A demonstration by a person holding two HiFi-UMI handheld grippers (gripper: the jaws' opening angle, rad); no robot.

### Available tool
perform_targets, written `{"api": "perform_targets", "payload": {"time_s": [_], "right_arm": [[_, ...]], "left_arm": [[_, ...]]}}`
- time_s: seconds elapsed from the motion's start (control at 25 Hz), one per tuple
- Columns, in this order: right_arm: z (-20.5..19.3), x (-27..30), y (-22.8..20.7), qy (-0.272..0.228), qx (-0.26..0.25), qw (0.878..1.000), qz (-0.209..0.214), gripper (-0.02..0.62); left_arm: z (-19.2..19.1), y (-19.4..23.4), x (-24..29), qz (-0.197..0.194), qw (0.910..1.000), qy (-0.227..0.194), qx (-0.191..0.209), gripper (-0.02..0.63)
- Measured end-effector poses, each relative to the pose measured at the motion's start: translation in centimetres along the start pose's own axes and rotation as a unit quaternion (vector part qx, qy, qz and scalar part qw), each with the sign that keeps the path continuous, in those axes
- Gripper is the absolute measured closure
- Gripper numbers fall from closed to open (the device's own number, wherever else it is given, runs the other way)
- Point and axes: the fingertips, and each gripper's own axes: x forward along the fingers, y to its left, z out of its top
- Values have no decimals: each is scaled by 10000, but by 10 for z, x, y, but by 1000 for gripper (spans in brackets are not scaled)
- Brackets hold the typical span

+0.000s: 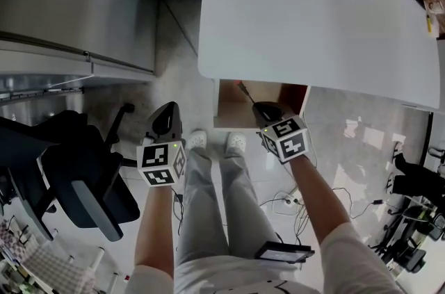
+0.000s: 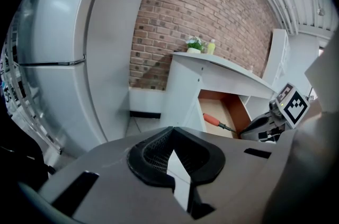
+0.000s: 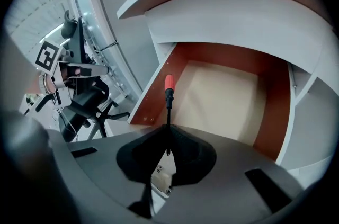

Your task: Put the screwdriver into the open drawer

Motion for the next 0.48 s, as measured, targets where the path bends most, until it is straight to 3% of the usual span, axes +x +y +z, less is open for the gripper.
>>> {"api": "perform_targets", "payload": {"time_s": [0.24,0.48], "right_arm": [[-4,26,-3,523,-260,9983,25,571],[-3,43,-7,771,-185,9968,-27,569]], "left_arm": [[-3,7,-5,64,9998,-61,-158,594],[-16,11,-13,87,9997,27,-228,594]]}}
